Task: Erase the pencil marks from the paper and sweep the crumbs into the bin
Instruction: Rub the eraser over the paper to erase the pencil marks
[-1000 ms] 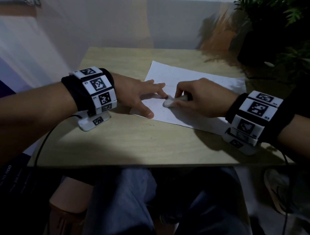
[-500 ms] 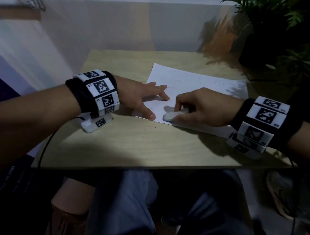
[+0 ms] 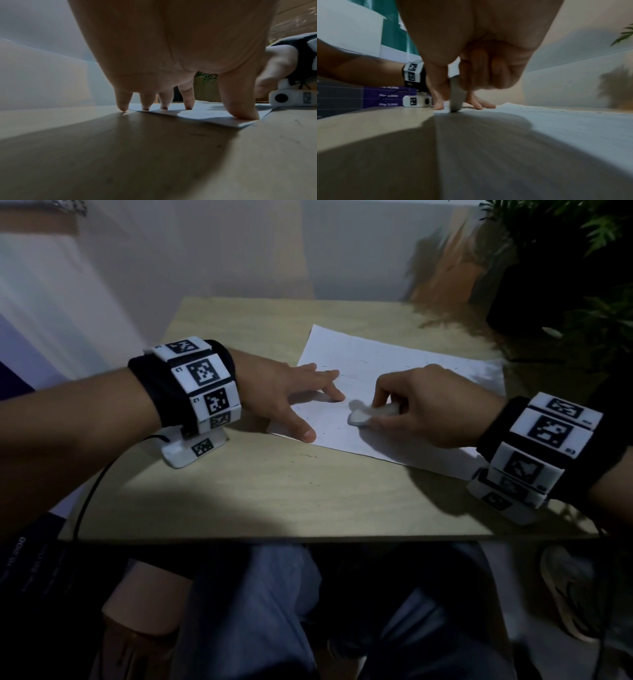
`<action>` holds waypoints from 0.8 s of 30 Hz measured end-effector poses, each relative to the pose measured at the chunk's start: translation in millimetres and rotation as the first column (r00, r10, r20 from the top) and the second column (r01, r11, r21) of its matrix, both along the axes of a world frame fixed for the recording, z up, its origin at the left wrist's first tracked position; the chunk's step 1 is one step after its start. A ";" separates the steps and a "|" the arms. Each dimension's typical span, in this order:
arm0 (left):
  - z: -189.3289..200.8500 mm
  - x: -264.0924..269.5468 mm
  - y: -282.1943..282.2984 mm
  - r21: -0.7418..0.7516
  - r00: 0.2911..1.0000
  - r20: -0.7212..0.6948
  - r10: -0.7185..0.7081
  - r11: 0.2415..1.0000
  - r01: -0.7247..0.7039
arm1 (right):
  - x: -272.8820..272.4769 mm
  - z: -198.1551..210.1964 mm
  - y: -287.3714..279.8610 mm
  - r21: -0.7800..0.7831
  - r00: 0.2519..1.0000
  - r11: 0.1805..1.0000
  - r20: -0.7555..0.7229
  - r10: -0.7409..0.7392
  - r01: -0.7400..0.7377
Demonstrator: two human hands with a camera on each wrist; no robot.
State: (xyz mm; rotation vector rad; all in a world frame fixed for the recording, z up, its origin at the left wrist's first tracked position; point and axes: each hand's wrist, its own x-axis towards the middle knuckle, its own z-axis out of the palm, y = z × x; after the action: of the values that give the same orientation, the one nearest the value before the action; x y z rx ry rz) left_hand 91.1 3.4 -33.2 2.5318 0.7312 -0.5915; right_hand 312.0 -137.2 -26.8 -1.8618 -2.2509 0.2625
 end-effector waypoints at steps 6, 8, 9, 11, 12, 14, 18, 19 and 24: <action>2.9 -0.2 -2.7 0.001 1.000 -0.001 0.011 1.000 -0.011 | -3.5 4.6 -9.6 -0.169 0.988 0.979 -0.124 0.091 -0.111; 2.7 0.3 -2.9 -0.002 1.000 0.001 0.008 1.000 -0.008 | 1.2 0.9 -4.6 -0.096 0.997 0.995 -0.075 0.029 -0.037; 2.4 0.1 -2.7 0.000 1.000 0.002 0.007 1.000 -0.007 | 2.9 -0.1 -2.6 -0.045 0.999 0.999 -0.040 0.005 -0.006; 2.4 -0.2 -3.2 0.012 1.000 0.000 0.008 1.000 -0.008 | 3.2 -1.1 -3.3 0.003 1.000 1.000 -0.003 0.016 -0.016; 3.0 0.2 -4.2 0.021 1.000 -0.005 0.009 1.000 -0.009 | 2.1 -1.1 -5.5 -0.010 0.999 0.999 -0.005 0.042 -0.042; 4.1 0.9 -6.5 0.036 1.000 -0.010 0.018 0.999 -0.018 | 1.3 -0.2 -8.4 -0.057 0.997 0.996 -0.039 0.065 -0.068; 3.7 0.4 -6.9 0.031 0.999 0.009 0.042 0.999 -0.042 | 8.9 -1.5 -2.7 0.037 0.999 0.998 -0.005 -0.042 0.042; 3.4 -0.2 -6.6 0.024 0.999 0.015 0.048 0.999 -0.048 | 10.2 -1.6 -1.9 0.060 0.998 0.997 0.018 -0.060 0.058; 5.8 -0.2 -7.5 0.021 0.998 0.019 0.060 0.998 -0.060 | 2.4 0.9 -9.6 -0.147 0.993 0.983 -0.058 0.106 -0.114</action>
State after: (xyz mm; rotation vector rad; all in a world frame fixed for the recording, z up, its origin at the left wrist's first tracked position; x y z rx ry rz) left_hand 90.9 -4.0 -27.4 2.5219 0.8079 -0.5422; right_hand 314.3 -146.8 -25.9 -1.7803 -2.3619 0.5038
